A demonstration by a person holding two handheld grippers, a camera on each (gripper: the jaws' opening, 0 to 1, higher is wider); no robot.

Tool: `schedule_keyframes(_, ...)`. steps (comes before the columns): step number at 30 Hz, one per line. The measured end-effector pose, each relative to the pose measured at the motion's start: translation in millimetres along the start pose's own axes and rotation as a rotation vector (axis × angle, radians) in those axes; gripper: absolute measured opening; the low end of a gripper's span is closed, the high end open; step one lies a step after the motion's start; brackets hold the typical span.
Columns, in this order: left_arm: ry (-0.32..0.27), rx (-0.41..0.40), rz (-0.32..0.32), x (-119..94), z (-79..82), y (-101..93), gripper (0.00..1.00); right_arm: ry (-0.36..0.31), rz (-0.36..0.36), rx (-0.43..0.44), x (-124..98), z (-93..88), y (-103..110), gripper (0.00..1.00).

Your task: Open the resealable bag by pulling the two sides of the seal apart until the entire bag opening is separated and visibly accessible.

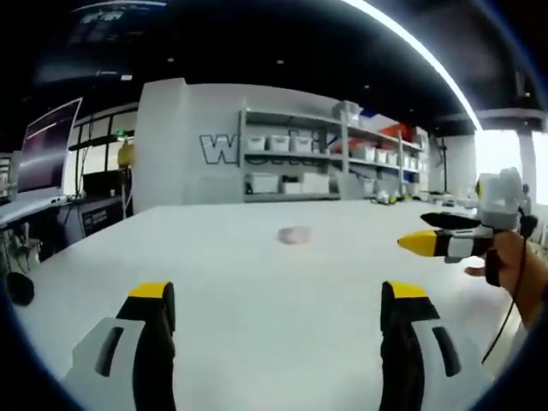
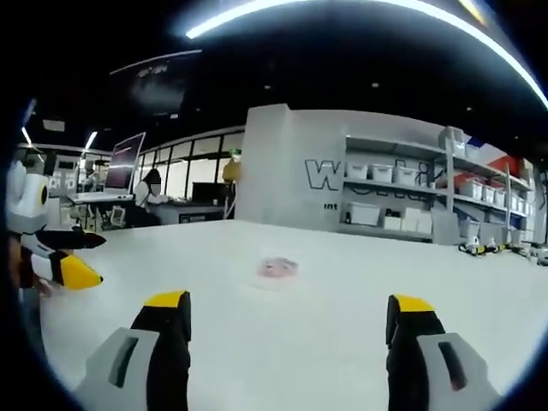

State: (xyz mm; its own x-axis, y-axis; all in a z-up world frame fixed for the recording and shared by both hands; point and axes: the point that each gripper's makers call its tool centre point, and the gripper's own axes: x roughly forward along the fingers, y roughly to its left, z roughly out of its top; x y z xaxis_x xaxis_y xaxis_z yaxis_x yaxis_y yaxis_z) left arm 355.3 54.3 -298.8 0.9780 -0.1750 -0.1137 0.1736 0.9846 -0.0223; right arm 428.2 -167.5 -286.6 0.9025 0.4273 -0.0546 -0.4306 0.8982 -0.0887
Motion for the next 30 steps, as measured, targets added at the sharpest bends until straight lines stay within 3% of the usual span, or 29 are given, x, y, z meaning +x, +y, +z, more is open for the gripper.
schedule_keyframes(30,0.008,-0.011,0.002,-1.4,-6.4,4.0,1.0,-0.006,0.019,0.016,-2.1,-3.9,8.0,0.93)
